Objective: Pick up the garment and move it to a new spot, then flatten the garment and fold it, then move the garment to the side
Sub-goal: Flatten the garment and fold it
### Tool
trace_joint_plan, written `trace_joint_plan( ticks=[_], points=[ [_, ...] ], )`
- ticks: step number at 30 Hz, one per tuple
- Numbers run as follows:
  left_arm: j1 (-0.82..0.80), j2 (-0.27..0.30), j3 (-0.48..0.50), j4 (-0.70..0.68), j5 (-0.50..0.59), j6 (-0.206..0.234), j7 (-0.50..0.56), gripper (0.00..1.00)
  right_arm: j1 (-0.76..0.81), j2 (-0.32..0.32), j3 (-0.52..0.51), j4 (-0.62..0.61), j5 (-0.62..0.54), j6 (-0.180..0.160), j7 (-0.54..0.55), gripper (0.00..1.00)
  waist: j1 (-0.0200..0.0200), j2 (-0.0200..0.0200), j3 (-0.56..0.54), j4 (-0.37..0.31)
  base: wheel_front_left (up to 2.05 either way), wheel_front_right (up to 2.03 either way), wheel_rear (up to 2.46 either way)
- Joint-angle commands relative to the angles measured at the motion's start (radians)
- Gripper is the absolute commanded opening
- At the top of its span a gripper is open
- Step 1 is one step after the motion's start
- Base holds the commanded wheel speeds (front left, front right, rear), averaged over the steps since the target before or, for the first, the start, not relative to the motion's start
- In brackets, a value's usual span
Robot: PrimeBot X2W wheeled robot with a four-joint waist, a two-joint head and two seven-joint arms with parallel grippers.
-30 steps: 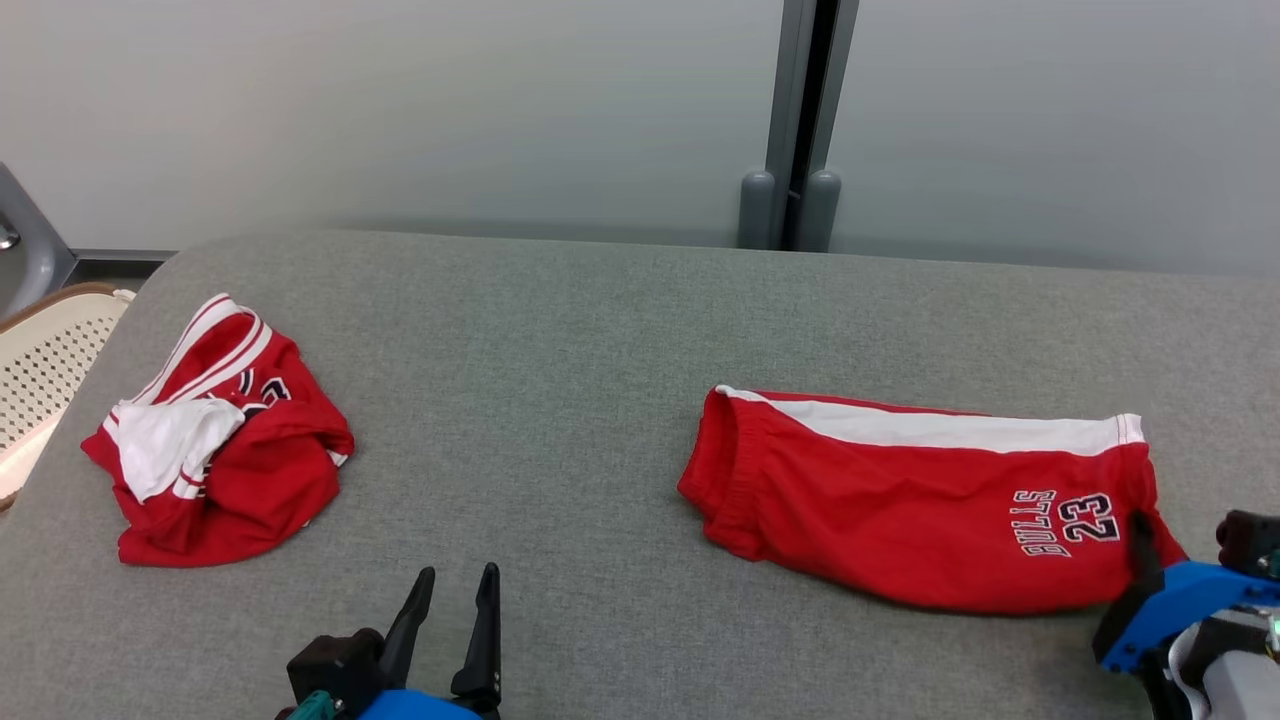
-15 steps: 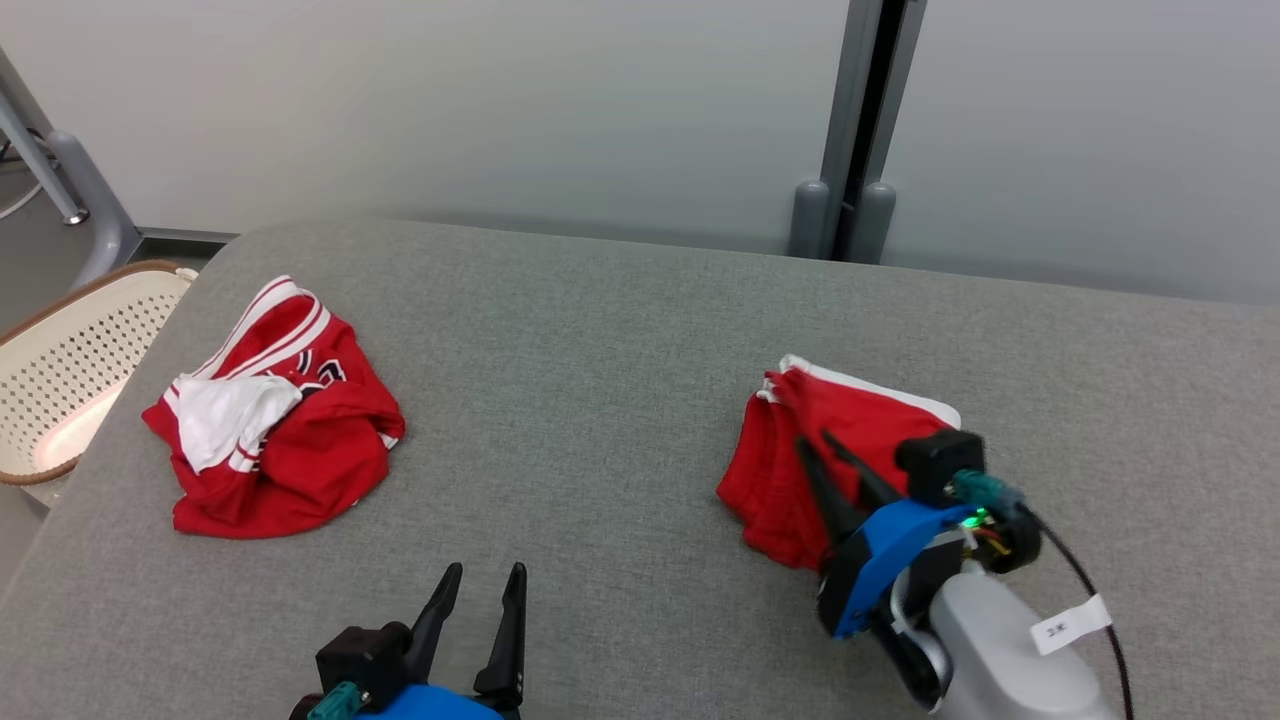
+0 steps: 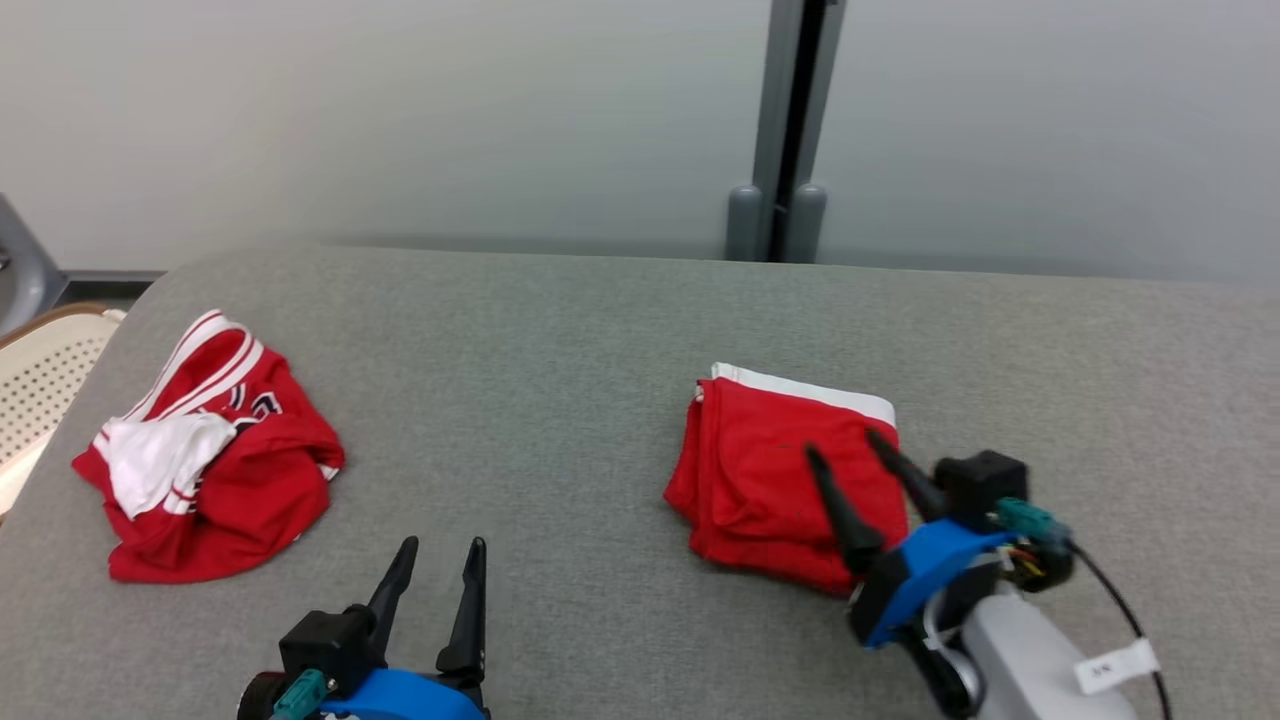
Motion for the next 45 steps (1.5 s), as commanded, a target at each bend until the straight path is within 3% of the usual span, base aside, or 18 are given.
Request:
trace_joint_plan(
  ticks=[1,7,14,28,29,30,39,45],
  points=[
    [0.002,0.001,0.007,-0.005,0.011,0.002,-0.002,1.0,0.031,-0.009,-0.025,-0.01,-0.019,0.0,-0.003,1.0,-0.0001,0.0,-0.009,-0.013,0.0,0.0,0.0],
    [0.01,-0.007,0.06,-0.031,0.095,0.002,-0.003,1.0,0.14,-0.006,-0.227,-0.08,-0.152,0.0,-0.004,1.0,-0.0001,0.0,-0.011,-0.05,0.0,0.0,0.0],
    [0.066,-0.019,0.091,-0.054,0.183,0.01,-0.003,1.0,0.268,0.014,-0.346,-0.12,-0.209,0.0,-0.004,1.0,-0.0001,0.0,-0.021,-0.08,0.0,0.0,0.0],
    [0.072,-0.037,0.096,-0.055,0.212,0.013,-0.003,1.0,0.275,0.015,-0.3,-0.122,-0.143,0.0,-0.004,1.0,-0.0001,0.0,-0.007,-0.075,0.0,0.0,0.0],
    [0.068,-0.037,0.096,-0.051,0.207,0.012,-0.003,1.0,0.26,0.015,-0.292,-0.115,-0.143,0.0,-0.004,0.39,-0.0001,0.0,-0.002,-0.069,0.0,0.0,0.0],
    [0.064,-0.038,0.094,-0.048,0.207,0.011,-0.003,1.0,0.243,0.015,-0.285,-0.109,-0.14,0.0,-0.004,0.0,-0.0001,0.0,0.001,-0.062,0.0,0.0,0.0],
    [0.03,-0.038,0.051,-0.026,0.173,0.007,-0.003,1.0,0.056,0.015,-0.23,-0.011,-0.132,0.0,-0.004,0.0,-0.0001,0.0,0.064,0.044,0.0,0.0,0.0],
    [0.017,-0.039,0.062,-0.021,0.178,0.003,-0.003,1.0,0.024,0.014,-0.087,0.056,-0.062,0.0,-0.004,0.0,-0.0001,0.0,0.09,0.098,0.0,0.0,0.0]
  ],
)
